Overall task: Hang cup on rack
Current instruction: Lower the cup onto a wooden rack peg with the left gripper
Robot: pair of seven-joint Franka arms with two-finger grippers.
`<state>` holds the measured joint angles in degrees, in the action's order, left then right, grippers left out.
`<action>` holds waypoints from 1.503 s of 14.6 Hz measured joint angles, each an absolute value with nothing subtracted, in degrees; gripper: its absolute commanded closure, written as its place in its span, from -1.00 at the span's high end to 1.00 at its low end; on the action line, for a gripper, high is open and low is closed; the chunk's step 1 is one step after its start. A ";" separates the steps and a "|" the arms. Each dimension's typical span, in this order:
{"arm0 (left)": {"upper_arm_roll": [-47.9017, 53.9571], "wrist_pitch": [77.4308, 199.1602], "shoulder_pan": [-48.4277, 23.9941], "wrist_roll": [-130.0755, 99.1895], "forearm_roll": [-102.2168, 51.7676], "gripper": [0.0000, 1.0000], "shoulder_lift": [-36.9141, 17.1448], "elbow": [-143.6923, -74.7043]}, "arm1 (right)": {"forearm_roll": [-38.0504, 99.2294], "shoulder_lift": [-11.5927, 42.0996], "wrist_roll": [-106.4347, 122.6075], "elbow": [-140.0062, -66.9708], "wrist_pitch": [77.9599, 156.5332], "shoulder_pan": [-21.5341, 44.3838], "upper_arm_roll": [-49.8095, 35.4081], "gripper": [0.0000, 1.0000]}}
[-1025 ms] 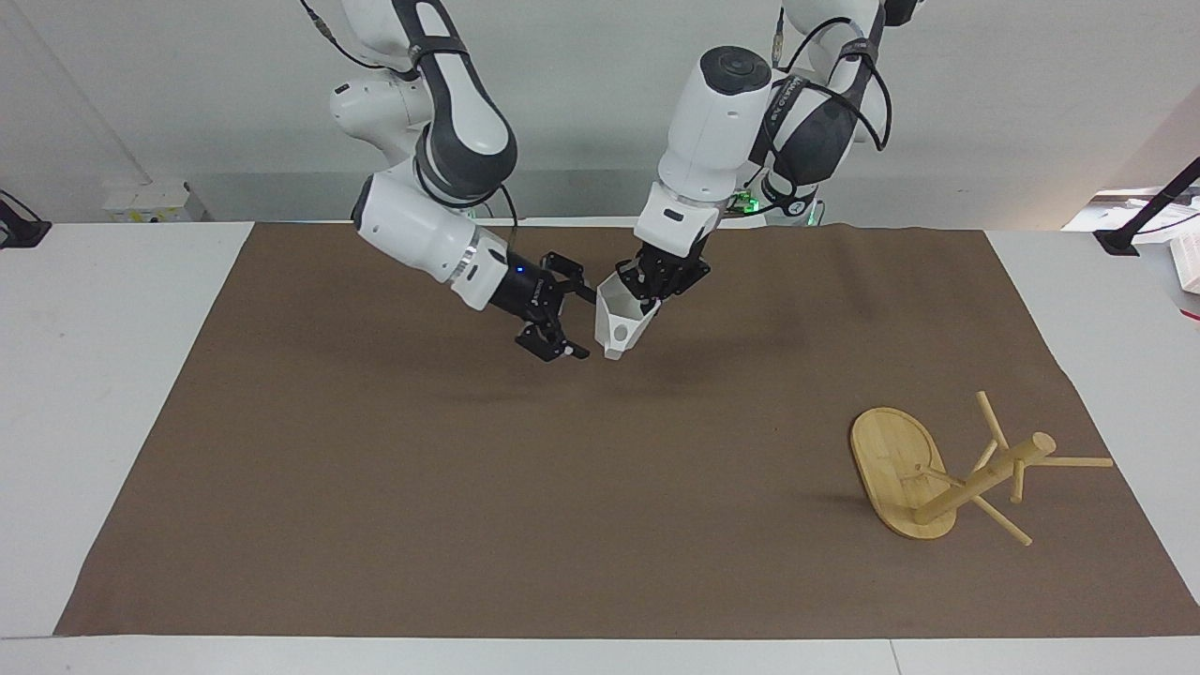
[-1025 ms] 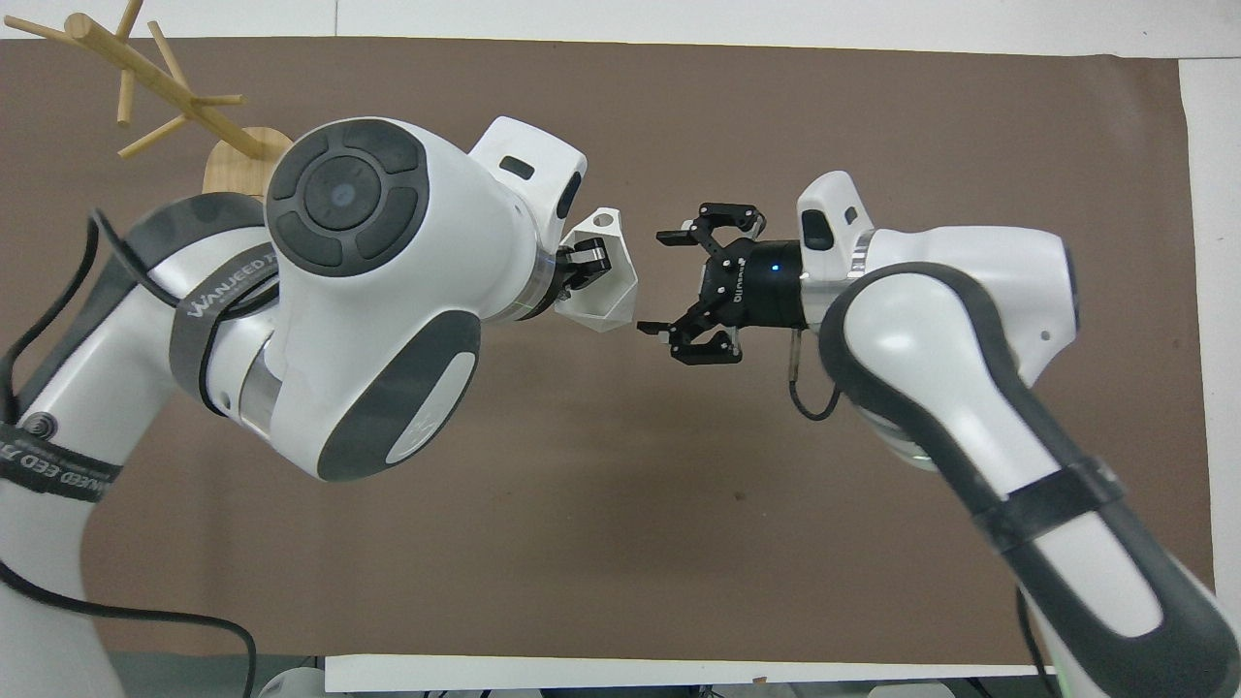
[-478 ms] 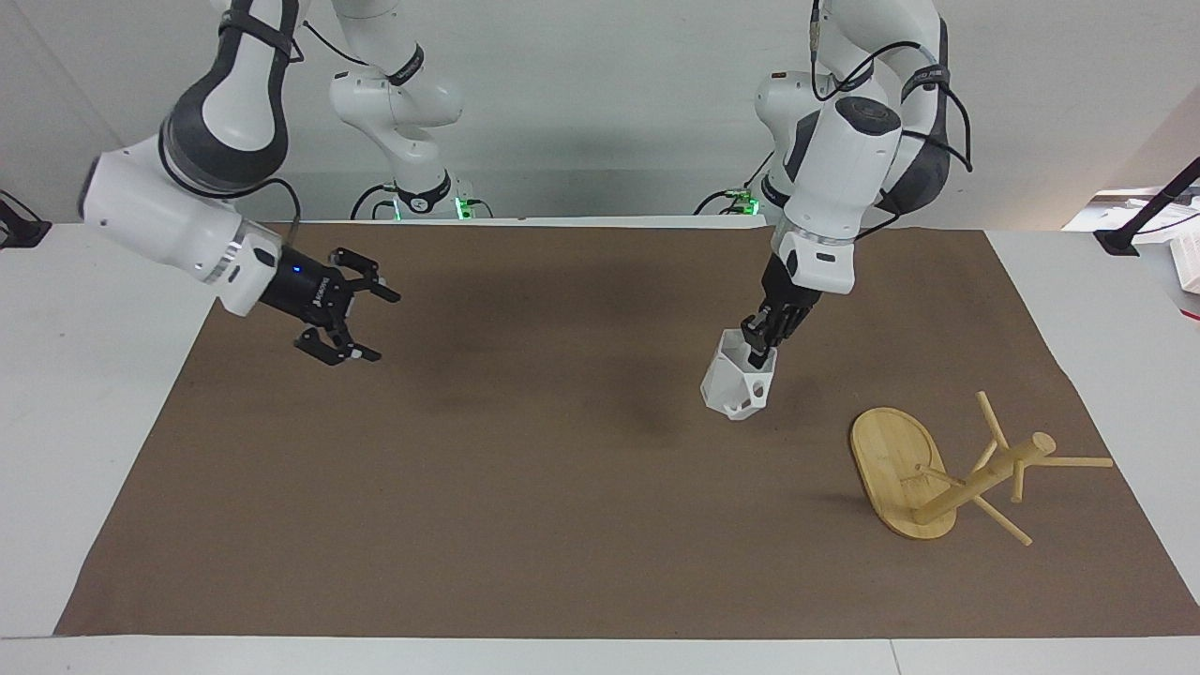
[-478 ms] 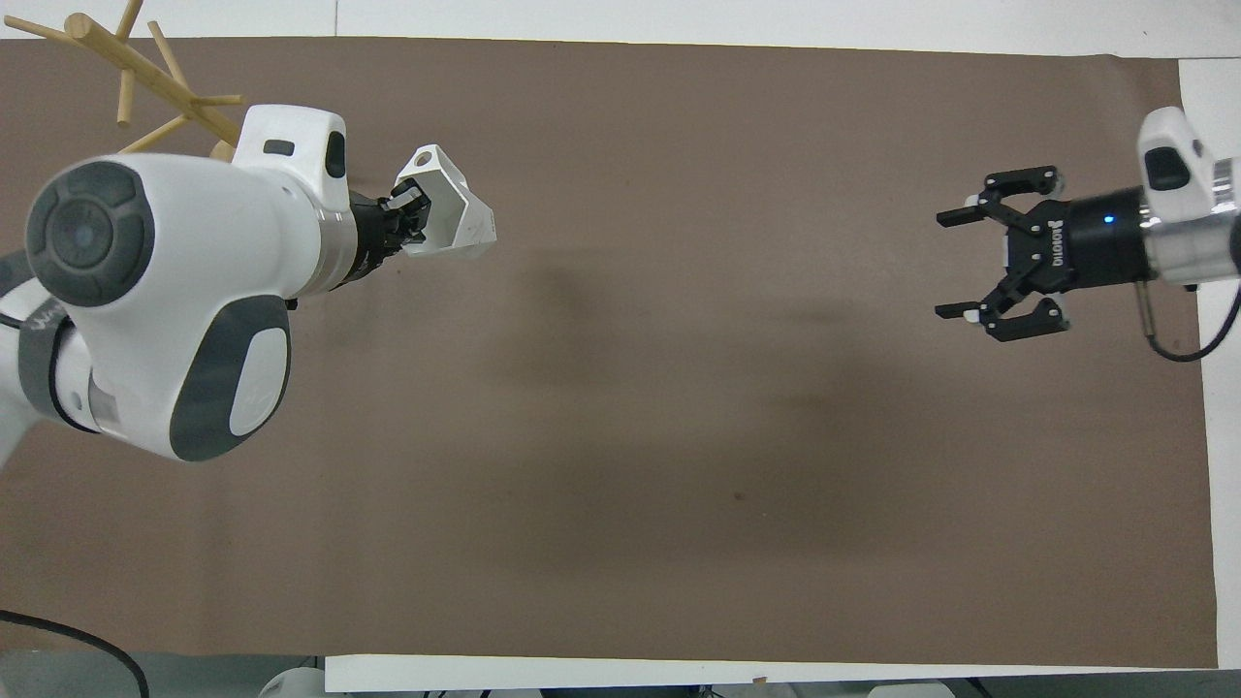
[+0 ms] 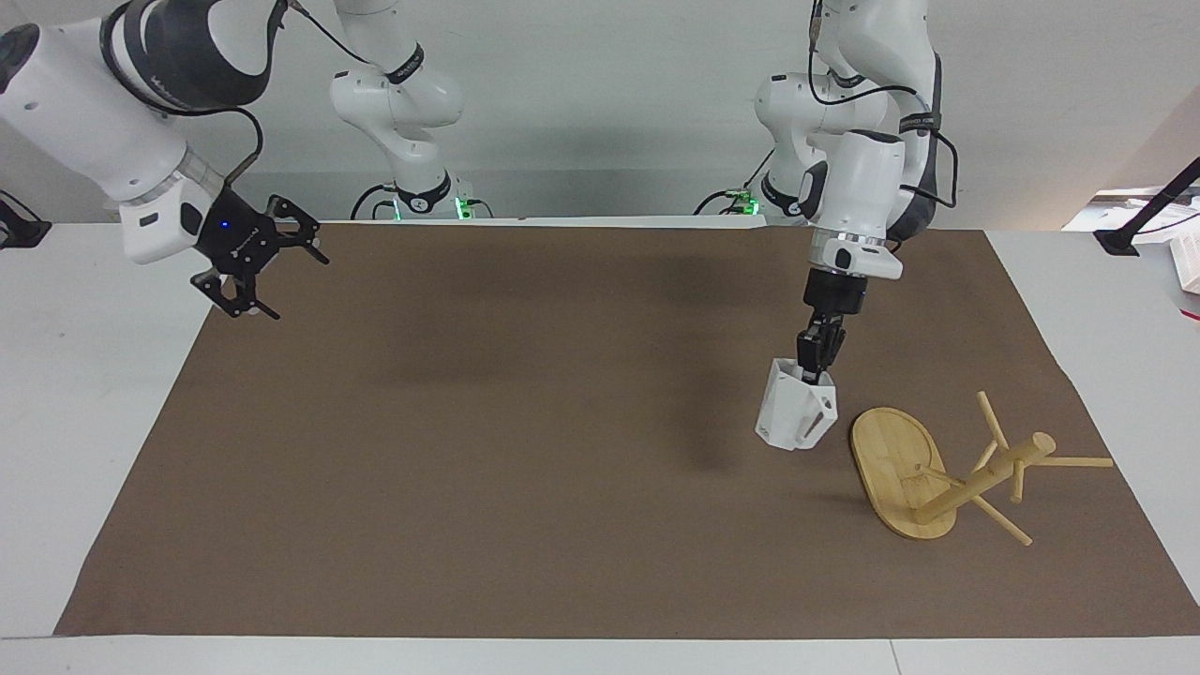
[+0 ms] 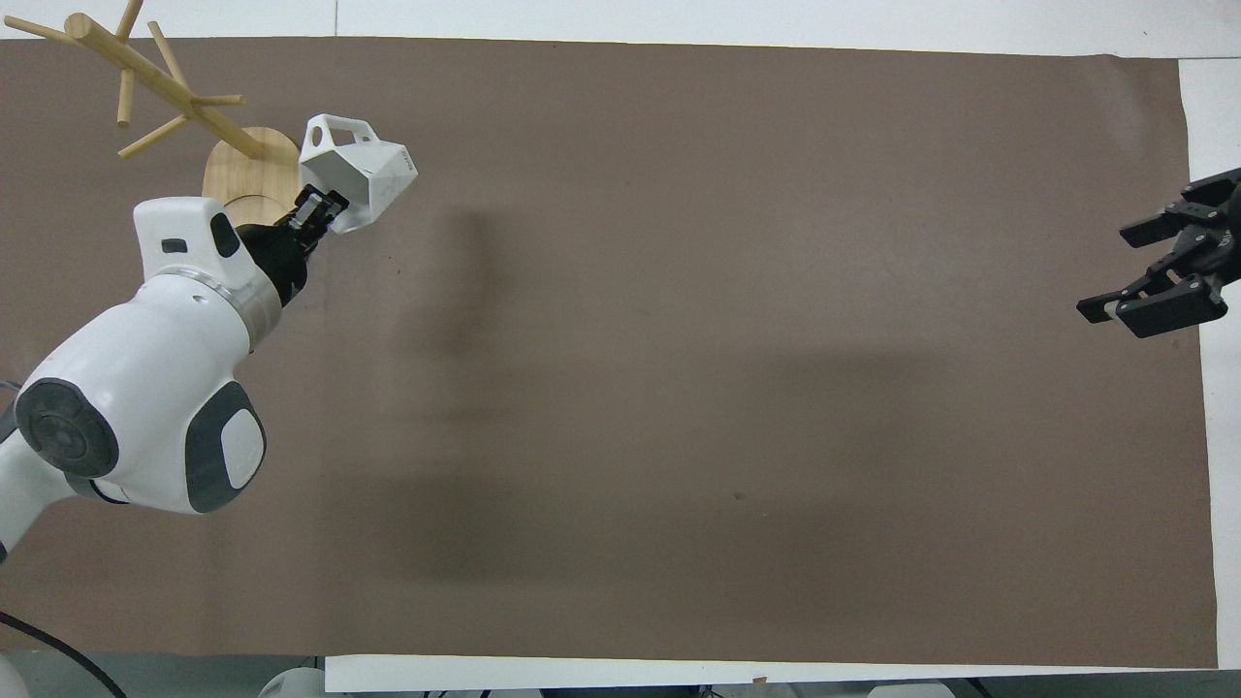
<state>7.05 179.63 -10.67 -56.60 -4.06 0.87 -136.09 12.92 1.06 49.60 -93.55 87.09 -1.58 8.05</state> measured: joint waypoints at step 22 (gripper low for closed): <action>7.16 182.36 0.04 -44.83 -3.70 -0.83 -9.18 -129.19 | -2.25 -0.86 3.22 -89.63 77.62 1.23 9.54 1.00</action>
<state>7.16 182.36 0.04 -44.83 -3.70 -9.18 -129.19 -2.25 -0.86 3.22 -89.63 77.62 1.23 9.54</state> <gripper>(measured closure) 0.947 0.000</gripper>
